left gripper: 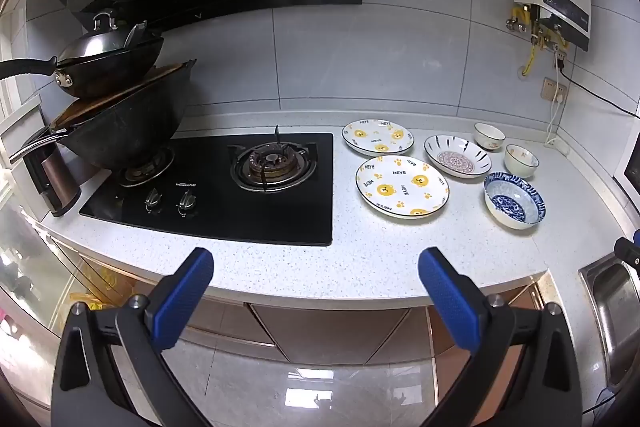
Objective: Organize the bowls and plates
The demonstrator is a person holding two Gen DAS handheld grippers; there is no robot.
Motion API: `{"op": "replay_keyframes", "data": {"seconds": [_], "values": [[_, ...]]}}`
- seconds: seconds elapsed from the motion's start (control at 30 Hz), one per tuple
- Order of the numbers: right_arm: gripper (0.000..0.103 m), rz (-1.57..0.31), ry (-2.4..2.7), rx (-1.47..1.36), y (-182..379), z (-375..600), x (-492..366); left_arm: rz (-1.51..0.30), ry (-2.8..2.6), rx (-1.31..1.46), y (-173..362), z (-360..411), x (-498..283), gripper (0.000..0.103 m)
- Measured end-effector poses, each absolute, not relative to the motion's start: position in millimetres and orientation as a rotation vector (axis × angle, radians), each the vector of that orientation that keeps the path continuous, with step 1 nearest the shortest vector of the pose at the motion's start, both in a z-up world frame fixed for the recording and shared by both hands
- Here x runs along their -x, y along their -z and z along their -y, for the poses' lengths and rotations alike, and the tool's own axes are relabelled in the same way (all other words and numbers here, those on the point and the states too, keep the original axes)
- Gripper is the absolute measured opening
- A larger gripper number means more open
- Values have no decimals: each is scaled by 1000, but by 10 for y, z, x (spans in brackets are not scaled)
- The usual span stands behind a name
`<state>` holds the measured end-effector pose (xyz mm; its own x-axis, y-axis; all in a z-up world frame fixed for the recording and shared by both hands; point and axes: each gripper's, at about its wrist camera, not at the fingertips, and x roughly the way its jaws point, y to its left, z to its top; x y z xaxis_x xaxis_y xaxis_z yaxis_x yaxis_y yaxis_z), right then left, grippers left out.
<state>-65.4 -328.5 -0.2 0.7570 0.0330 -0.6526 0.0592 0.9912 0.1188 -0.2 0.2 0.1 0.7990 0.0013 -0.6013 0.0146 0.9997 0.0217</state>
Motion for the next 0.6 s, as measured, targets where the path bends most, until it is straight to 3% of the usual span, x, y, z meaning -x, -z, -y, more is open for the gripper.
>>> {"op": "replay_keyframes", "data": {"seconds": [0.6], "values": [[102,-721,13,-136,21,3235,604,-639,-3,-6,-21,-114,-99,103]]}}
